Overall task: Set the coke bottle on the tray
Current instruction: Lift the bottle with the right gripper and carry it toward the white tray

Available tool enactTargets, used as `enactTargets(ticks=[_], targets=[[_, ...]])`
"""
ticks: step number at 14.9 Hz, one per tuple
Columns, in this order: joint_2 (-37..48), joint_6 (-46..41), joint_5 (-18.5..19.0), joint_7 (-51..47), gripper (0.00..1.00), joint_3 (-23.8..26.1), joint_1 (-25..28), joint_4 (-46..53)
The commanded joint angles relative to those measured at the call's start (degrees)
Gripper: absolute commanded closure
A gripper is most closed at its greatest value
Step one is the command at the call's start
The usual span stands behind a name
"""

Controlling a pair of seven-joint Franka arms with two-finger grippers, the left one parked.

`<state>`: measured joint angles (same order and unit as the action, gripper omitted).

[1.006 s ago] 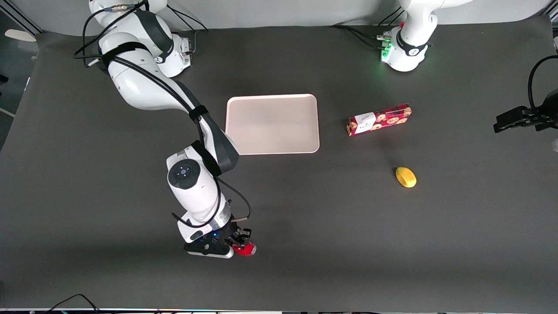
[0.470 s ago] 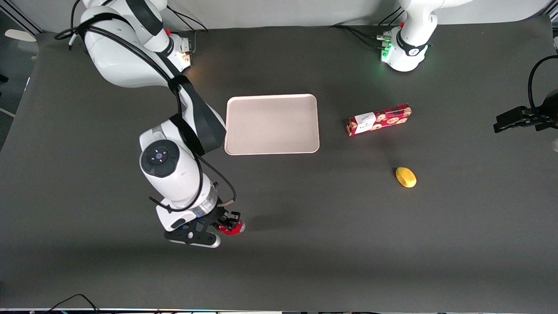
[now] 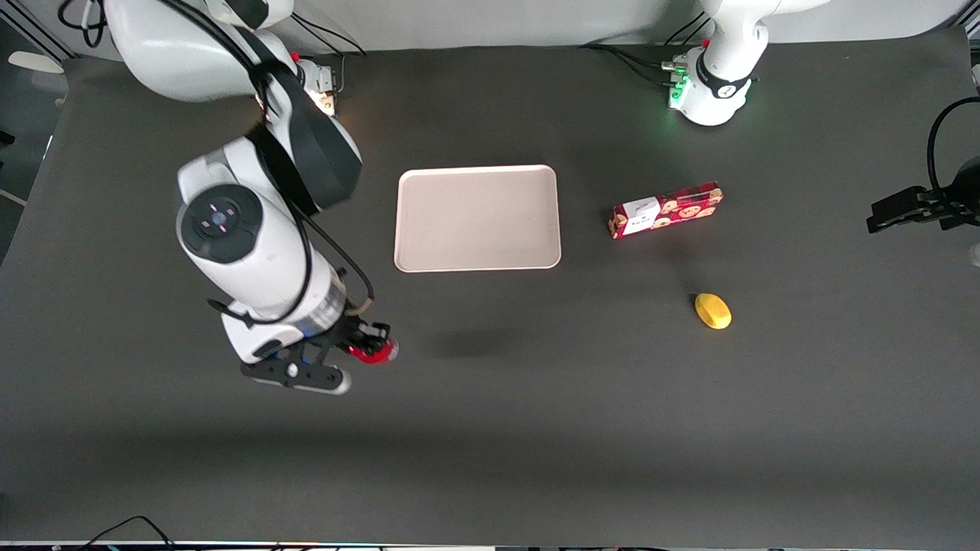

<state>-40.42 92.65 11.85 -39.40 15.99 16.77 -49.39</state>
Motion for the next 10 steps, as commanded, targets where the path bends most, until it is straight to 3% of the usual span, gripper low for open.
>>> enactTargets(ticks=[1,5,8,10], targets=[[7.4,-8.9,-4.6,1.3,0.90,0.4,-2.0,-3.1],[20.7,-10.6,-6.3,4.5,0.92,-0.3,-3.7,-18.6],[29.8,-10.4,-11.9,9.5,0.92,-5.7,-4.4,-29.0],[34.9,-9.9,-12.9,11.9,0.92,-8.0,-4.5,-35.5]])
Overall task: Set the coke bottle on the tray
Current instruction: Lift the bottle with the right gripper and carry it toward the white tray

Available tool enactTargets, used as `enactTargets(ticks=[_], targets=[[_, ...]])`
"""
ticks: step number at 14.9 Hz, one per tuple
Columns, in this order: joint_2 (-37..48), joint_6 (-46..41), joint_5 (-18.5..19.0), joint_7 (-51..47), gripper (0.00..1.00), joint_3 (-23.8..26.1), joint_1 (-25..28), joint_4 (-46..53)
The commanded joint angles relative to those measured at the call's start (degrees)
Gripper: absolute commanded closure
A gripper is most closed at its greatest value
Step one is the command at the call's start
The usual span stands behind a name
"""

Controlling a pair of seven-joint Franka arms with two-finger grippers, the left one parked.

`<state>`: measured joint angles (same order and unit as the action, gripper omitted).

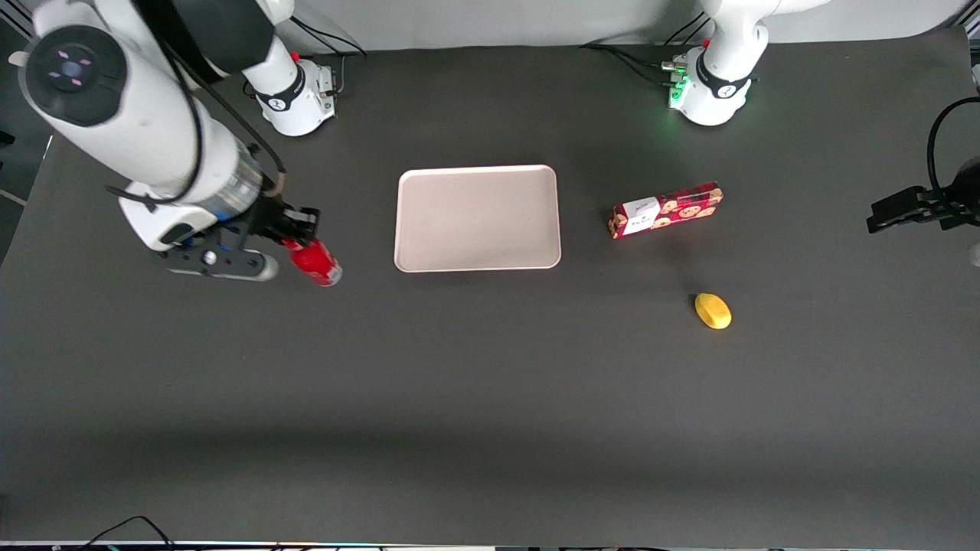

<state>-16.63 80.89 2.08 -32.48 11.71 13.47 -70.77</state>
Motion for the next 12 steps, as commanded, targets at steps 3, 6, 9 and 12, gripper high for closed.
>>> enactTargets(ticks=[3,6,9,12], targets=[[17.1,1.8,-5.8,9.7,0.92,-6.0,-2.6,-22.3],[23.6,4.2,-9.7,11.7,0.92,-7.0,-2.5,-32.7],[30.1,10.9,-14.7,10.7,0.92,-6.1,-1.6,-44.2],[30.1,16.0,-16.8,4.9,0.92,0.0,-1.6,-47.6]])
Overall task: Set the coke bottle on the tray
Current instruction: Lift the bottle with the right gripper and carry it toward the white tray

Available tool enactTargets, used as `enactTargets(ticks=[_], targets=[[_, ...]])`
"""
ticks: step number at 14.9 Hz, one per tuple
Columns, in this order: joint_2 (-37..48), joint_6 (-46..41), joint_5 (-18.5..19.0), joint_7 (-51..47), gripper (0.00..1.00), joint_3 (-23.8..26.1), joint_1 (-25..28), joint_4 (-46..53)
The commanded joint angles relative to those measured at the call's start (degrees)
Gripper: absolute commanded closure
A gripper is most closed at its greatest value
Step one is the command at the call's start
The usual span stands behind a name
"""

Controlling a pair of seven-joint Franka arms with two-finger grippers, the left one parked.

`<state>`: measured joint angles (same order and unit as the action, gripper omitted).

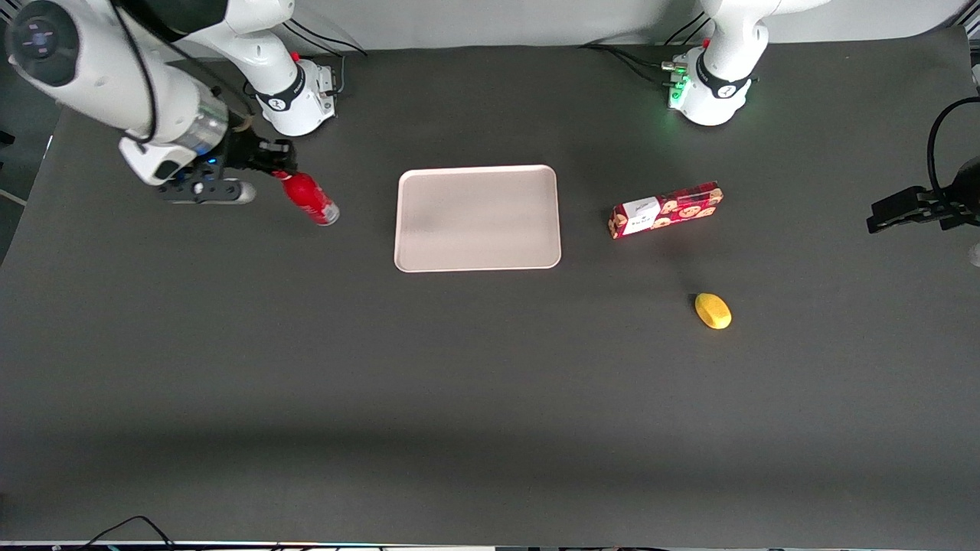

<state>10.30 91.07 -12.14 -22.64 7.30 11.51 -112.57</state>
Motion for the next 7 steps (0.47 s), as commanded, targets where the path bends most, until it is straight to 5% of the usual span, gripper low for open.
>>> enactTargets(ticks=[1,7], targets=[[2.9,8.6,-3.2,-7.0,0.92,6.9,0.2,-7.3],[0.8,20.3,-4.9,-15.5,0.92,14.9,0.4,-13.2]])
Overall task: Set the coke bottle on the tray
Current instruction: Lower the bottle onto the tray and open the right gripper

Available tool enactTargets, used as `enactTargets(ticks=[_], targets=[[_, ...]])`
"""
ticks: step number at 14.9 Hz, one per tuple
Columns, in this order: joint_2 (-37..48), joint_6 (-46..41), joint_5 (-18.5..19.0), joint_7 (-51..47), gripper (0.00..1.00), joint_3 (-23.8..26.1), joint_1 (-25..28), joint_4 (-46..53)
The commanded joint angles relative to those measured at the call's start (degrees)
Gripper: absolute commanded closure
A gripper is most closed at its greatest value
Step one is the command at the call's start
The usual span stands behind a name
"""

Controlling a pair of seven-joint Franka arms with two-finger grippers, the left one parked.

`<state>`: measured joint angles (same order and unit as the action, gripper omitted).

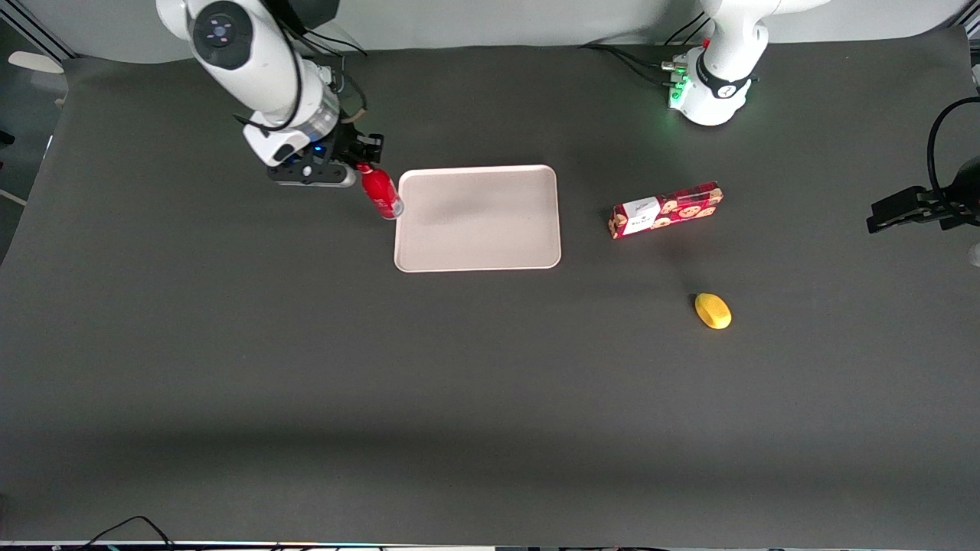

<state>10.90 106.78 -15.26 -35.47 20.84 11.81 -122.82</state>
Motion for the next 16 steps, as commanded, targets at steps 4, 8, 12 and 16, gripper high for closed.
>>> enactTargets(ticks=[4,8,12,16], targets=[[-1.5,11.3,-2.8,-5.9,0.92,5.2,0.0,-6.3],[-2.2,20.6,-2.8,-6.0,0.92,8.1,0.0,-13.4],[-4.2,22.8,-2.8,-6.0,0.91,8.5,0.0,-14.6],[-4.6,22.9,-2.6,-6.0,0.28,8.6,0.0,-15.2]])
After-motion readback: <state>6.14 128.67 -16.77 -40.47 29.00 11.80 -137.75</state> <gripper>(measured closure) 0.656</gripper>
